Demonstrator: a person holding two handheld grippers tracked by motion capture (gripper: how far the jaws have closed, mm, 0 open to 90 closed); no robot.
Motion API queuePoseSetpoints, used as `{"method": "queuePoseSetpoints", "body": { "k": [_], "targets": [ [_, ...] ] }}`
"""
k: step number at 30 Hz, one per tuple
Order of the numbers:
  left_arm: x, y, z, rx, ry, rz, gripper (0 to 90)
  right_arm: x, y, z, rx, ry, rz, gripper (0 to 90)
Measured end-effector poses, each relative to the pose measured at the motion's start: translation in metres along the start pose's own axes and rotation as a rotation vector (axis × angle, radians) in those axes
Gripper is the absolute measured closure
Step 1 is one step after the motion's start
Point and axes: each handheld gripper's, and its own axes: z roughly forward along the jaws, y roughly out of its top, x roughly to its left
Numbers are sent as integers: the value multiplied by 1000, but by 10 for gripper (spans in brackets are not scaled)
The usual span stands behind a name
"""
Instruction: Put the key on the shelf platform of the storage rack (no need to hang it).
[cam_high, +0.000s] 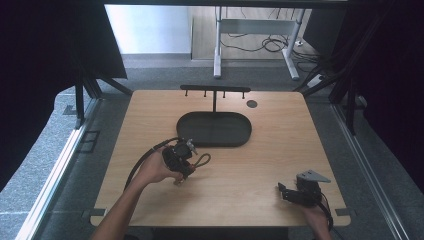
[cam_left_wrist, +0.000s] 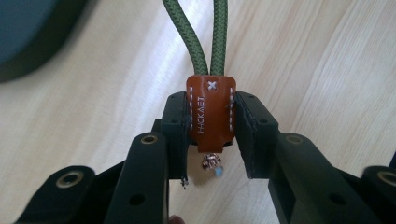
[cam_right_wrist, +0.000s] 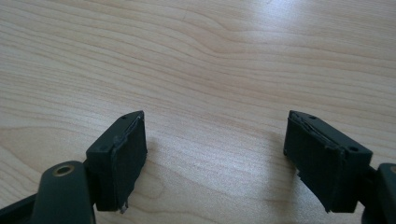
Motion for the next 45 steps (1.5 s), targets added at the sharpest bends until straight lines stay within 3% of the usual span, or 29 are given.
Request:
{"method": "queuePoseSetpoints", "body": {
  "k": [13, 28, 40, 45],
  "targets": [
    [18, 15, -20, -34, 10, -24, 673, 0, 0, 0, -2, 1, 1, 212],
    [36, 40, -32, -58, 16, -34, 673, -1, 0, 0, -3, 4, 5, 212],
    [58, 52, -36, -94, 11, -82, 674, -1, 0, 0, -3, 3, 5, 212],
    [68, 61, -41, -85, 28, -77, 674, -1, 0, 0, -3, 4, 5, 212]
  ]
}}
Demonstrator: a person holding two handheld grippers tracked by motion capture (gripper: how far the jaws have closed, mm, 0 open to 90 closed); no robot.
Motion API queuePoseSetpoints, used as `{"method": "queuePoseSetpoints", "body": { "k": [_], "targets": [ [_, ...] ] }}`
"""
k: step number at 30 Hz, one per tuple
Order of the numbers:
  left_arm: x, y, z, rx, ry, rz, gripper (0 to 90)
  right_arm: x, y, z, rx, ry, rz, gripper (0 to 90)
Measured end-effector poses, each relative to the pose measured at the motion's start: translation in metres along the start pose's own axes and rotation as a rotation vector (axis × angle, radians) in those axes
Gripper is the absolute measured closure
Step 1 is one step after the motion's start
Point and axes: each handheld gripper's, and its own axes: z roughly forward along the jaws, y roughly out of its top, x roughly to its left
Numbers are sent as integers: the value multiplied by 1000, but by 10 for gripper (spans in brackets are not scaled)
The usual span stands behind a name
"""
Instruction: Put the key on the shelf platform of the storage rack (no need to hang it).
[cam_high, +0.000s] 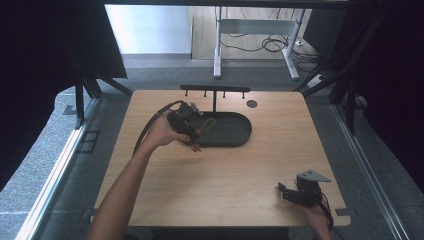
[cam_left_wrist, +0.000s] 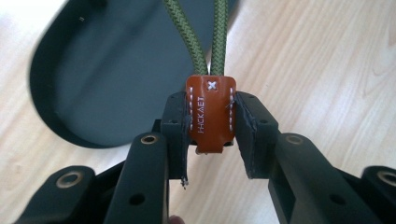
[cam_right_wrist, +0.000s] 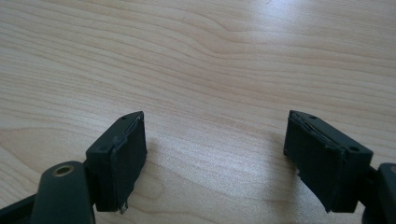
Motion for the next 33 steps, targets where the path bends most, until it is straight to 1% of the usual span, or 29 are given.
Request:
{"method": "queuePoseSetpoints", "body": {
  "k": [3, 7, 8, 9, 11, 13, 16, 17, 19, 21, 24, 27, 29, 33],
  "targets": [
    [6, 7, -3, -5, 2, 0, 673, 0, 0, 0, 0, 0, 0, 212],
    [13, 13, -5, -15, -22, -7, 673, 0, 0, 0, 0, -1, 0, 212],
    [15, 15, -6, -16, -22, -5, 673, 0, 0, 0, 0, -1, -1, 212],
    [19, 17, -6, -32, -39, -14, 674, 0, 0, 0, 0, -2, -1, 212],
    [21, 17, -6, -33, -46, -10, 673, 0, 0, 0, 0, -2, -1, 212],
    [23, 19, -5, -20, -38, -7, 673, 0, 0, 0, 0, -2, -1, 212],
    [25, 23, -4, -18, -46, -1, 673, 0, 0, 0, 0, -4, -2, 212],
    [25, 25, -4, -19, -47, -5, 674, 0, 0, 0, 0, -4, -2, 212],
    [27, 27, -4, -23, -61, -2, 673, 0, 0, 0, 0, -4, -1, 212],
    [27, 31, -3, -16, -63, 5, 673, 0, 0, 0, 0, -5, -2, 212],
    [28, 36, -2, -24, -78, 23, 673, 0, 0, 0, 0, -5, 0, 212],
    [29, 41, -1, -32, -92, 22, 673, 0, 0, 0, 0, -6, 0, 212],
    [30, 44, 1, -25, -88, 23, 673, 0, 0, 0, 0, -7, 1, 212],
    [33, 51, 6, -23, -96, 24, 673, 0, 0, 0, 0, -8, 2, 212]
  ]
}}
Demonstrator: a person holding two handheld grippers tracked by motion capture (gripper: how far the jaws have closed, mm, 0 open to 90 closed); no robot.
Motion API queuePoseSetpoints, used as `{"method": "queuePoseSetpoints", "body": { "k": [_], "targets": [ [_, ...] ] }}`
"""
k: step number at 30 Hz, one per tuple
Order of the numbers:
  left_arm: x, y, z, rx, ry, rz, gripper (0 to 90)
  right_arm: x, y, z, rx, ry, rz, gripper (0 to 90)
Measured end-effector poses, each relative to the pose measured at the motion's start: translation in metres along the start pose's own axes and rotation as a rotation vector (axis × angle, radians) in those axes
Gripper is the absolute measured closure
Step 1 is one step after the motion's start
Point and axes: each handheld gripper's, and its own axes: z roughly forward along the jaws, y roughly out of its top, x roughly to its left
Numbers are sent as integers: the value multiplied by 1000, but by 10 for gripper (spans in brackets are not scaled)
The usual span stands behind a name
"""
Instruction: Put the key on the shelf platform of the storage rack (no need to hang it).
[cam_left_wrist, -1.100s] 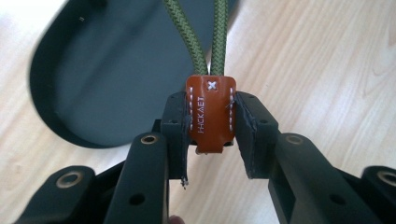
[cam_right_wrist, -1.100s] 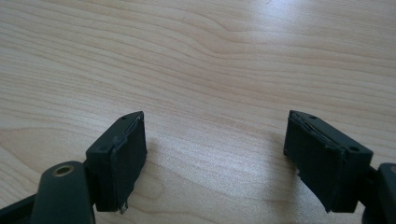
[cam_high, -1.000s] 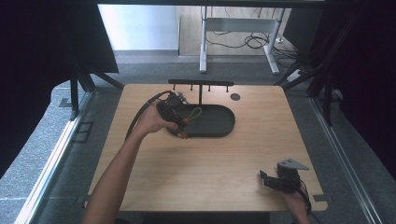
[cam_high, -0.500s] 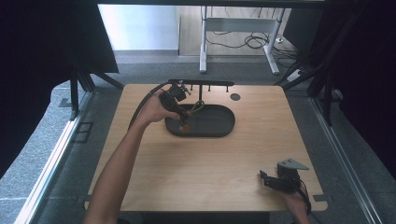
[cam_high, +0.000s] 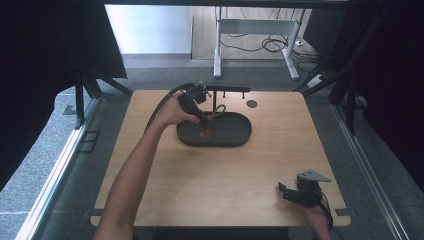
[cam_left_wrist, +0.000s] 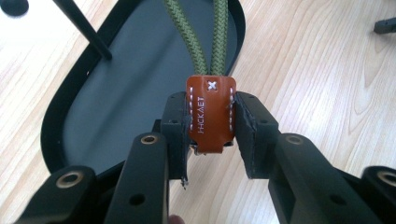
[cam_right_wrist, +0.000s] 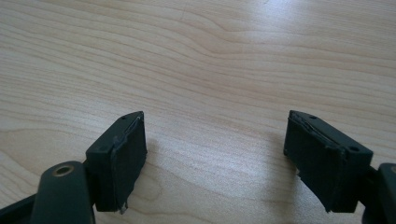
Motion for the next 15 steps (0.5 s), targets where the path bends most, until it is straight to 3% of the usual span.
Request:
{"method": "queuePoseSetpoints", "body": {
  "k": [10, 15],
  "targets": [
    [14, 14, 22, 22, -6, -4, 673, 0, 0, 0, 2, -4, 2, 212],
    [19, 16, 34, 34, 12, -2, 672, -1, 0, 0, 0, -5, 3, 211]
  ]
}}
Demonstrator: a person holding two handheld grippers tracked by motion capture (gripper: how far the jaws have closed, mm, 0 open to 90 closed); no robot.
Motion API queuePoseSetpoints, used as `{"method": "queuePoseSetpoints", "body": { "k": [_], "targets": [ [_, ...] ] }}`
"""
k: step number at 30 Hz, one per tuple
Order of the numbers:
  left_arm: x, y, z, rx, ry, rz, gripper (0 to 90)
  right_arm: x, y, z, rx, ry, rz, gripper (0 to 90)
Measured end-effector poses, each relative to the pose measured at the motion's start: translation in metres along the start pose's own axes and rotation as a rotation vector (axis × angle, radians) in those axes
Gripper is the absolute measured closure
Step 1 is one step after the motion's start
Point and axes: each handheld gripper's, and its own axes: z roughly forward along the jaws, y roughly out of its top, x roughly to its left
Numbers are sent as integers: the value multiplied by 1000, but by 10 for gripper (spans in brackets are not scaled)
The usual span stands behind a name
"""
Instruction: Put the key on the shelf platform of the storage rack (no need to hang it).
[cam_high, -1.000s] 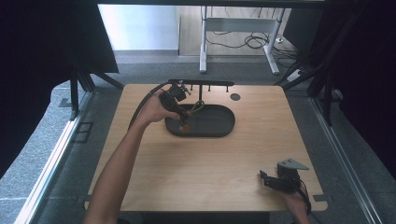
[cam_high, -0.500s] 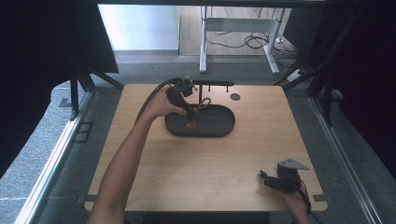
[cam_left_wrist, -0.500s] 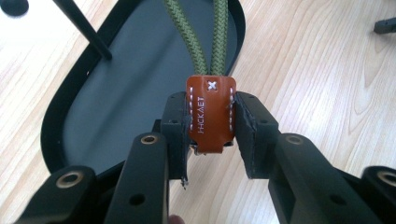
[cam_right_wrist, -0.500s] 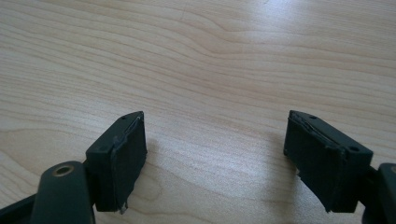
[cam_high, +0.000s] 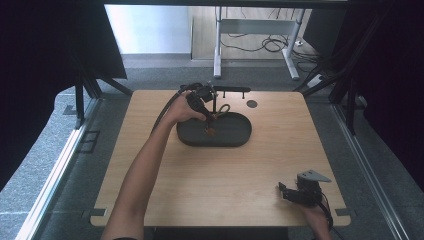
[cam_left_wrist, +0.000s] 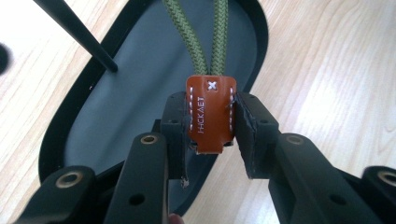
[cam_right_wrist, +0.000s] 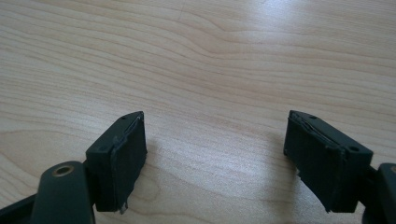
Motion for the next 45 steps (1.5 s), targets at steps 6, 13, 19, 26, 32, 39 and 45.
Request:
{"method": "queuePoseSetpoints", "body": {
  "k": [6, 13, 19, 26, 32, 39, 45],
  "targets": [
    [3, 2, 19, 44, 15, 1, 671, 0, 0, 0, 0, -1, -2, 211],
    [4, 4, 35, 71, 48, -3, 668, 0, 0, 0, 0, -2, -2, 211],
    [3, 3, 48, 105, 96, -6, 666, 0, 0, 0, 0, -3, -1, 211],
    [5, -2, 54, 109, 95, -11, 653, 0, 0, 0, 0, -3, 0, 211],
    [4, -3, 48, 96, 92, -14, 630, 0, 0, 0, 0, -5, 1, 211],
    [-2, -4, 37, 71, 97, 0, 592, 0, 0, 0, 0, -5, 1, 210],
    [-10, -7, 26, 40, 85, 14, 562, 0, 0, 0, 0, -5, -1, 210]
  ]
}}
